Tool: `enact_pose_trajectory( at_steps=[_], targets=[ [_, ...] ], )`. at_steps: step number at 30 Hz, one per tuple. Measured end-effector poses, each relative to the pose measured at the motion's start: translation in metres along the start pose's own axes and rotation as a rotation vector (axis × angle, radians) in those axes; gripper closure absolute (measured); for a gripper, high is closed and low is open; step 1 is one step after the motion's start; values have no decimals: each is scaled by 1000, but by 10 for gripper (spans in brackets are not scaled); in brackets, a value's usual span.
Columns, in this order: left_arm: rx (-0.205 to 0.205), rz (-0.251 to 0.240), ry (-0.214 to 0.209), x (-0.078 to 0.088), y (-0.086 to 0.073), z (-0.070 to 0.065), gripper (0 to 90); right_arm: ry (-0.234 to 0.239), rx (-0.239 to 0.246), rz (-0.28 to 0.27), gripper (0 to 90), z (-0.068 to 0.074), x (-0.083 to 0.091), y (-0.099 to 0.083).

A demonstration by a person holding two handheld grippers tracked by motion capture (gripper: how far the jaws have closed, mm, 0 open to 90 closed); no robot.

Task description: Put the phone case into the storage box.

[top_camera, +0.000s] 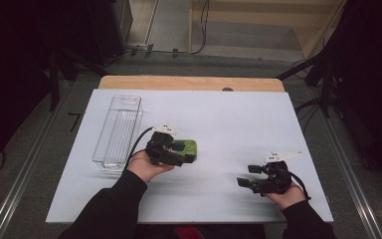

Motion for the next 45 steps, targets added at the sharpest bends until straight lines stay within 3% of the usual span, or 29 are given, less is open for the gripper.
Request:
enact_pose_trajectory(
  at_steps=[2,5,8,11,22,37,45],
  targets=[
    [12,28,9,-3,-2,2,435,-1,0,1,210,0,0,0],
    [11,54,-10,-10,-9,2,724,-2,2,-3,212,0,0,0],
    [-7,81,15,-17,-16,3,897,4,6,-3,224,1,0,0],
    [-21,91,28,-21,-22,5,900,5,9,-1,226,2,1,0],
    [-8,126,59,-34,-34,14,900,2,11,-3,226,2,1,0],
    [20,73,101,-50,-16,27,900,6,11,4,227,2,0,0],
    [33,68,120,-62,-4,33,900,5,5,0,228,0,1,-1]
  ],
)
Point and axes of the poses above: each handheld gripper's, and its own axes: x roughly backward along the jaws, y roughly out of its top, z roughly to its left, the point moved 5 cm from there along -x, roughly forward along the jaws, and after that the axes turned 3 degrees about -x, right-handed, at the moved point
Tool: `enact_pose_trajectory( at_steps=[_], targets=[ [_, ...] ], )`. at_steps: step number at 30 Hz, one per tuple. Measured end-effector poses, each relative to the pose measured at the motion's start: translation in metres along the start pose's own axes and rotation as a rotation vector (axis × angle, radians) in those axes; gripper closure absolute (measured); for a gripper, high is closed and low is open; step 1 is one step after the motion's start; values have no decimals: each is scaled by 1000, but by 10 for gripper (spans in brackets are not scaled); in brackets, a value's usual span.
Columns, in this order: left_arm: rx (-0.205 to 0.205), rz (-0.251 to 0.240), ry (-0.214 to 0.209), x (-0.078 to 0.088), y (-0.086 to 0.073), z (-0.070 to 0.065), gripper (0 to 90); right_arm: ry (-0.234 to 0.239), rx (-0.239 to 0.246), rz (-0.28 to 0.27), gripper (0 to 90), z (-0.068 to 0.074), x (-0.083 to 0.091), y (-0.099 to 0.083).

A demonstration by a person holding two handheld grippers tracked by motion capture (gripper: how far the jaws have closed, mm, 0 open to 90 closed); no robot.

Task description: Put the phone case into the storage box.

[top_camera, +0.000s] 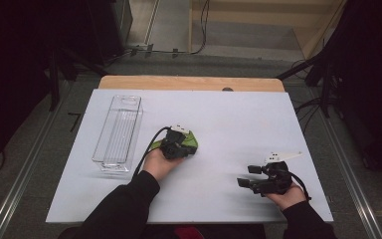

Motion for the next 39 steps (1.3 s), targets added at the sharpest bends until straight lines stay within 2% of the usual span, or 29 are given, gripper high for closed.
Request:
enact_pose_trajectory(
  at_steps=[16,23,28,29,32,35,39],
  targets=[
    [6,8,24,-12,17,10,900,1,2,3,228,0,-1,0],
    [24,10,33,-15,22,13,900,0,0,4,228,0,-1,0],
    [34,13,13,-14,21,13,900,3,1,3,228,0,-1,0],
    [40,4,-3,-12,22,11,887,4,1,3,228,0,-1,0],
    [18,2,-19,-7,22,8,862,6,1,0,228,0,0,0],
    [20,-16,-46,0,22,4,823,7,-4,-3,228,-1,0,0],
    [18,-20,-53,6,20,5,792,7,-1,-1,228,-1,0,0]
  ],
)
Point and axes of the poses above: each handheld gripper's, and its own axes: x roughly backward along the jaws, y roughly out of its top, z roughly to its left, the point moved 5 cm from there along -x, roughly forward along the jaws, and after that the axes turned 3 degrees about -x, right-handed, at the moved point
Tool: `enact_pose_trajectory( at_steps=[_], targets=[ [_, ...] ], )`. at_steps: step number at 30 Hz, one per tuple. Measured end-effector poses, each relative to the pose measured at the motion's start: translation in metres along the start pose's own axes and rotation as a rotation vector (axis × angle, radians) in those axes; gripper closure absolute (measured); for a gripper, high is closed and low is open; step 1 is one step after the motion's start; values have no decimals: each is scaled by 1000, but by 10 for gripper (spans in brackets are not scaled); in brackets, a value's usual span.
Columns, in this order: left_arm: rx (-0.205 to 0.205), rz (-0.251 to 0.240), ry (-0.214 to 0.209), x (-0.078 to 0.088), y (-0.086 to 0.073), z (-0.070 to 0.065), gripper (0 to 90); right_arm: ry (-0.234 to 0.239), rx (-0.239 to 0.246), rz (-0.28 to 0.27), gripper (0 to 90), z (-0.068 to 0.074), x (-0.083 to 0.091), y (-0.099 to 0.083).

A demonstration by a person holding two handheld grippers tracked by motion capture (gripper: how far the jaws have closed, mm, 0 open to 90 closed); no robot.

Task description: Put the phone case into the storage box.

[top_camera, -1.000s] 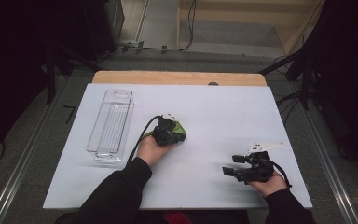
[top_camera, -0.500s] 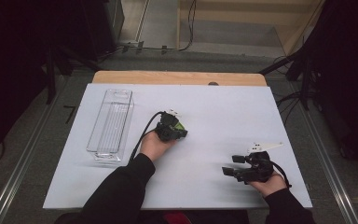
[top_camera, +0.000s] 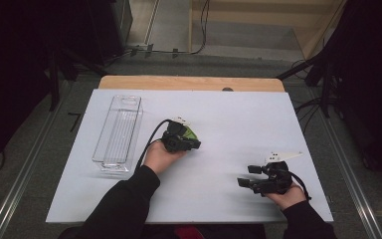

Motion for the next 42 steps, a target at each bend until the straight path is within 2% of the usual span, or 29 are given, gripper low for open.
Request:
enact_pose_trajectory(
  at_steps=[2,4,8,12,13,15,18,24,26,32,37,42],
  targets=[
    [13,-3,-6,2,-1,1,791,-2,-1,0,228,0,0,0],
    [7,-7,-2,5,-1,2,783,-3,1,1,228,0,0,0],
    [8,-8,-16,12,-2,0,655,0,0,1,228,0,-1,0],
    [-15,-6,-32,21,-4,-6,525,-1,-2,-2,228,0,0,0],
    [-16,-10,-39,24,-5,-7,447,-1,-4,-1,228,0,1,0],
    [-8,-15,-71,30,-7,-10,415,-1,-3,0,228,-1,1,0],
    [-32,-41,-65,38,-11,-14,341,4,0,-1,228,-1,1,0],
    [-50,-65,-64,55,-23,-19,321,22,8,-7,228,0,0,1],
    [-69,-73,-59,61,-28,-21,321,22,5,-10,228,0,1,1],
    [-70,-92,-93,71,-41,-27,307,28,1,-9,228,1,0,1],
    [-108,-88,-73,78,-50,-30,306,29,6,-11,228,1,0,1],
    [-112,-109,-65,86,-59,-30,306,30,-6,-12,227,2,0,1]
  ],
)
Point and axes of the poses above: each handheld gripper's, and its own axes: x roughly backward along the jaws, y roughly out of its top, z roughly to its left, the point moved 5 cm from there along -x, roughly forward along the jaws, and after that the axes turned 3 degrees about -x, right-handed, at the moved point
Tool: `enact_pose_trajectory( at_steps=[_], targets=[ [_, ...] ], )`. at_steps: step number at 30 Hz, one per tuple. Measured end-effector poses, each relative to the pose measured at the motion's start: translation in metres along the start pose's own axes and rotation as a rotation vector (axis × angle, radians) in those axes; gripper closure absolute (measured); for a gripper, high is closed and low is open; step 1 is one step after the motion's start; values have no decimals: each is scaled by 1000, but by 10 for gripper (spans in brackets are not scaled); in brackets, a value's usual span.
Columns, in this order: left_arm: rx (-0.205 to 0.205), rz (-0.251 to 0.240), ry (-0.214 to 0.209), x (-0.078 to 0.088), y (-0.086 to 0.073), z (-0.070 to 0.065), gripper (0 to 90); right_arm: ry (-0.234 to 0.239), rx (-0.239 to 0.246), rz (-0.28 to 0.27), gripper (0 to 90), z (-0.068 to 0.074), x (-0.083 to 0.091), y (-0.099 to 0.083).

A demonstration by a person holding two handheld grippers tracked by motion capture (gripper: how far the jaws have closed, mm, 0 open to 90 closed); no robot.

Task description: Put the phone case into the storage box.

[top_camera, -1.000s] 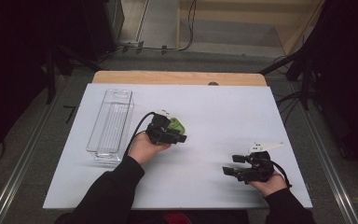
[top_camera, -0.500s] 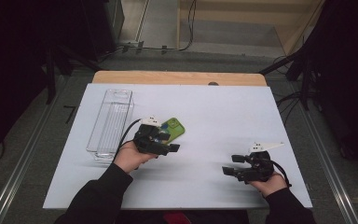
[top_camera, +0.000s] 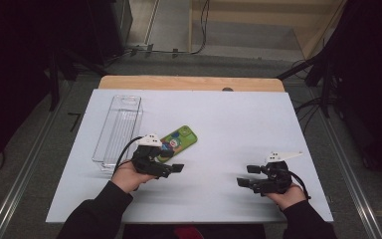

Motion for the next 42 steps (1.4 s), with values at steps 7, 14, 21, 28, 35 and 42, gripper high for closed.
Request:
enact_pose_trajectory(
  at_steps=[7,14,21,28,35,42],
  targets=[
    [-12,-6,20,13,-13,1,292,-4,4,-5,227,0,0,0],
    [-2,-13,28,27,-26,1,292,-7,17,-9,222,0,-1,1],
    [4,-22,44,39,-40,1,292,-10,20,-11,216,0,-1,0],
    [1,-24,47,51,-53,2,300,-6,25,-10,216,0,-1,0],
    [-2,-20,43,54,-59,-2,295,3,34,-5,216,2,-2,-1],
    [7,-21,55,56,-63,-1,296,3,40,-2,216,3,-3,-1]
  ],
)
Point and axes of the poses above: each handheld gripper's, and its own axes: x roughly backward along the jaws, y roughly out of its top, z roughly to its left, the point moved 5 cm from there along -x, roughly forward along the jaws, and after that the axes turned 3 degrees about -x, right-handed, at the moved point
